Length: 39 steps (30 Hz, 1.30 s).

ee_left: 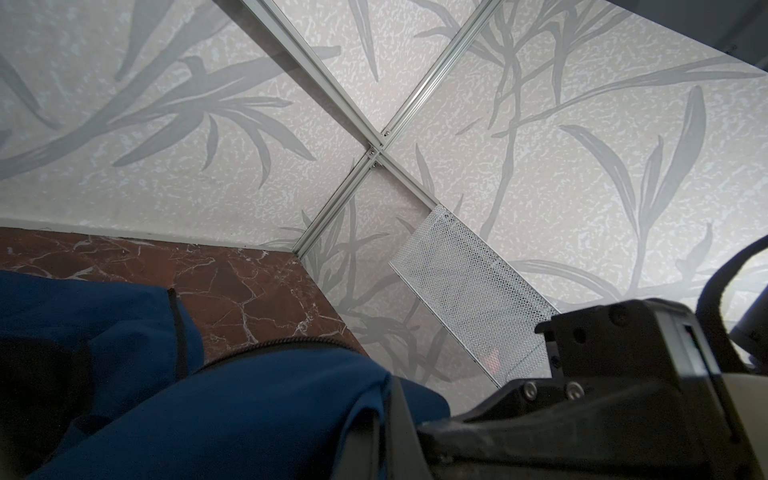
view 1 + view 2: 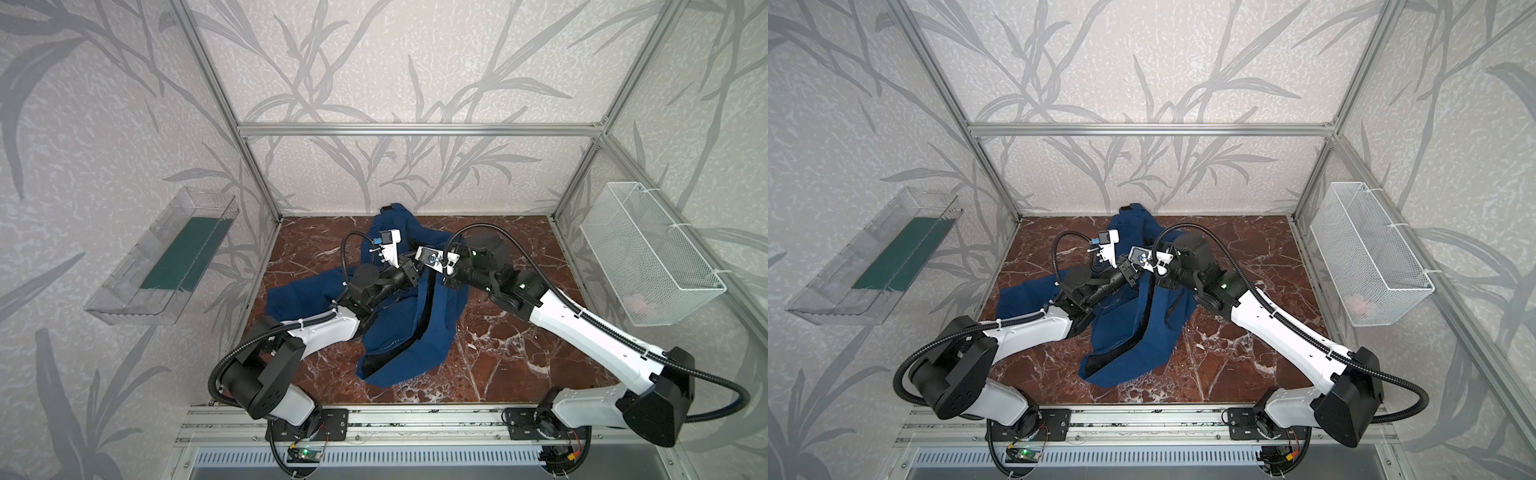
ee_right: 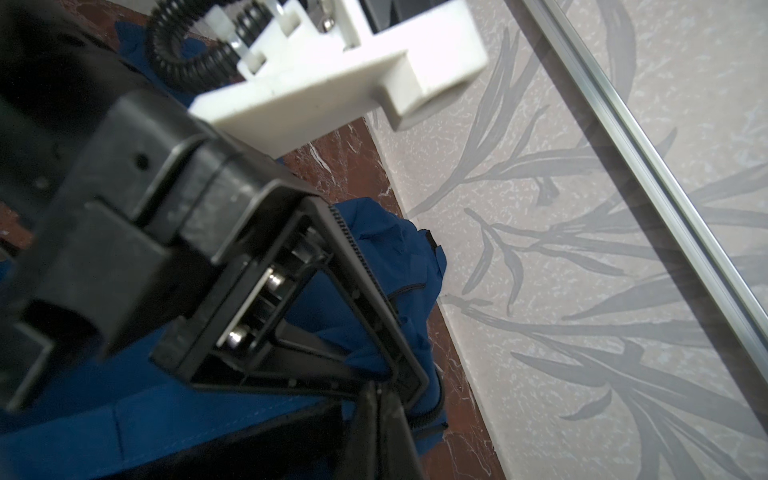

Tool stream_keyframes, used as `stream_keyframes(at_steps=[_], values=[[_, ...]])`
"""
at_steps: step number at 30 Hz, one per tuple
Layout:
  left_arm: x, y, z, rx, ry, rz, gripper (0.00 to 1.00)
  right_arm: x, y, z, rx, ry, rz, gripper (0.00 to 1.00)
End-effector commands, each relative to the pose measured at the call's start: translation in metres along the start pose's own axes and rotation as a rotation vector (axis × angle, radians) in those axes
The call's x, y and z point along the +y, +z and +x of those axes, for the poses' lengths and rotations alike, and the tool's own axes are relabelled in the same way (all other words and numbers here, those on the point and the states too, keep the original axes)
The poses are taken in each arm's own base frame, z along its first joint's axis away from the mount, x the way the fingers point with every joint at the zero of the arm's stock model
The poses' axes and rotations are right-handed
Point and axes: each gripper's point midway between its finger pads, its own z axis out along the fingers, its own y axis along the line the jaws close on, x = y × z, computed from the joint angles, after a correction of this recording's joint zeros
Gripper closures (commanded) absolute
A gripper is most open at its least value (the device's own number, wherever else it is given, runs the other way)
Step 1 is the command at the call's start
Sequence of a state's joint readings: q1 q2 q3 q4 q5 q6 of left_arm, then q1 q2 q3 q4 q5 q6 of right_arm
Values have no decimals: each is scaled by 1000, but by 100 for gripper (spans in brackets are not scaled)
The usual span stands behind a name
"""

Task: Zip up the jacket

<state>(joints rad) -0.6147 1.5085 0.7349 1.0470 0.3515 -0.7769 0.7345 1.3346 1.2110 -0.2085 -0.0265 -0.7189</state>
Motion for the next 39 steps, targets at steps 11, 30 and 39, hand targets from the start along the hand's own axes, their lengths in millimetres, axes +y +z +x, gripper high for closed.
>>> stream_keyframes(at_steps=[11,30,39], values=[[-13,-9,-16,-13,108,-10,100,-29,-25,-9,-129,377,-34,100],[-16,-15,-17,6,165,-36,100,-25,-32,18,-142,807,-111,100],[-19,-21,-14,81,200,-72,100,-44,-29,33,-180,835,6,100]])
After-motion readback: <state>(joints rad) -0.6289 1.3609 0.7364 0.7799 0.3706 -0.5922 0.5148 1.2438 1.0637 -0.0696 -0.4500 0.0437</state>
